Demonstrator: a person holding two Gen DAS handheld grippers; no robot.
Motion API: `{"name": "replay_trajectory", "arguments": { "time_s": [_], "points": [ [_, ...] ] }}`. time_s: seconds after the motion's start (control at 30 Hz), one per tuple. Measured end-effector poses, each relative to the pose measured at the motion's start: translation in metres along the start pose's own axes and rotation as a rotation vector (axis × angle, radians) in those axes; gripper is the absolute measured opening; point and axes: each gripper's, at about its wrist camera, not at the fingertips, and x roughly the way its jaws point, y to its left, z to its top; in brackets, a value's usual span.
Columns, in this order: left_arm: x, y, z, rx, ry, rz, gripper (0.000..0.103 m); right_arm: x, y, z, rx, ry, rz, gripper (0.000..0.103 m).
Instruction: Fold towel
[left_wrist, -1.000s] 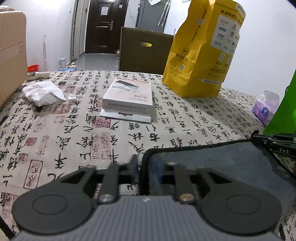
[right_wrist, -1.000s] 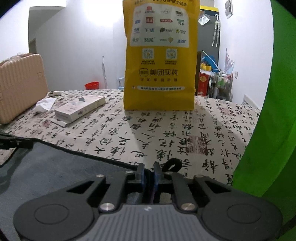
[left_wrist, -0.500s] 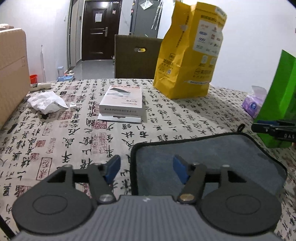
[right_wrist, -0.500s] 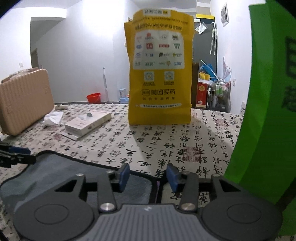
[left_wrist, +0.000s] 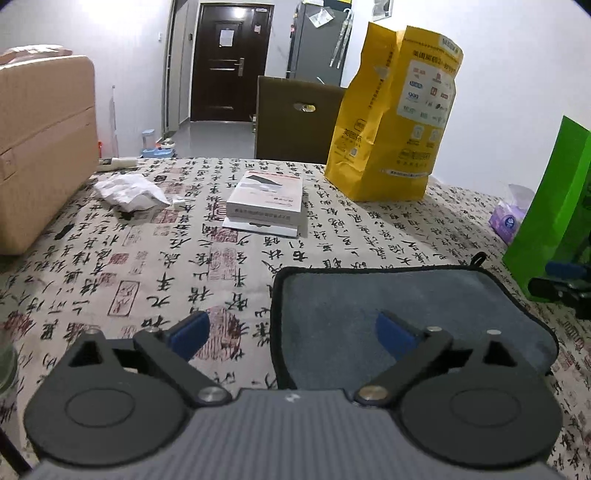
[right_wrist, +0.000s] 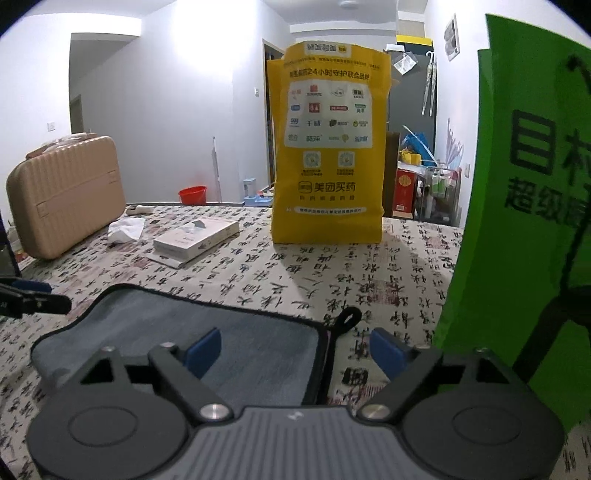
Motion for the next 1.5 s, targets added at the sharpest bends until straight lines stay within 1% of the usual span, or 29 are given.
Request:
{"name": "replay_trajectory", "arguments": {
  "time_s": [0.1, 0.17, 0.23, 0.37, 0.53, 0.7, 0.77, 0.87, 1.03, 1.17, 1.27, 1.37, 1.5],
  "points": [
    [-0.012, -0.002, -0.008, -0.015, -0.014, -0.004, 0.101, -0.017, 0.005, -0.008, 0.002, 0.004, -0.012, 0.089],
    [-0.023, -0.003, -0.012, -0.010, -0.028, -0.012, 0.101, -0.034, 0.011, -0.016, -0.023, -0.014, -0.022, 0.096],
    [-0.032, -0.005, -0.015, -0.006, -0.043, -0.015, 0.102, -0.047, 0.016, -0.023, -0.031, -0.036, -0.046, 0.097],
    [-0.050, -0.011, -0.022, 0.019, -0.073, 0.006, 0.102, -0.068, 0.021, -0.033, -0.006, -0.070, -0.031, 0.097],
    [-0.069, -0.013, -0.032, -0.005, -0.093, -0.009, 0.103, -0.084, 0.027, -0.042, 0.014, -0.077, -0.029, 0.097],
    [-0.087, -0.019, -0.045, 0.015, -0.106, -0.009, 0.103, -0.101, 0.032, -0.048, 0.044, -0.102, -0.018, 0.098],
    [-0.094, -0.023, -0.050, 0.026, -0.110, -0.003, 0.103, -0.105, 0.034, -0.049, 0.051, -0.099, -0.021, 0.098],
    [-0.108, -0.028, -0.057, 0.040, -0.129, -0.019, 0.103, -0.112, 0.038, -0.053, 0.059, -0.102, -0.015, 0.098],
    [-0.130, -0.037, -0.070, 0.054, -0.154, -0.011, 0.103, -0.126, 0.046, -0.061, 0.083, -0.104, -0.003, 0.098],
    [-0.147, -0.039, -0.082, 0.045, -0.164, -0.020, 0.103, -0.140, 0.057, -0.069, 0.069, -0.099, -0.001, 0.098],
    [-0.163, -0.045, -0.092, 0.046, -0.174, -0.013, 0.103, -0.157, 0.064, -0.075, 0.077, -0.119, 0.005, 0.098],
    [-0.180, -0.051, -0.103, 0.044, -0.197, -0.031, 0.103, -0.169, 0.070, -0.081, 0.071, -0.118, 0.014, 0.098],
    [-0.198, -0.057, -0.119, 0.059, -0.212, -0.023, 0.103, -0.186, 0.077, -0.090, 0.069, -0.128, 0.020, 0.099]
  ]
}}
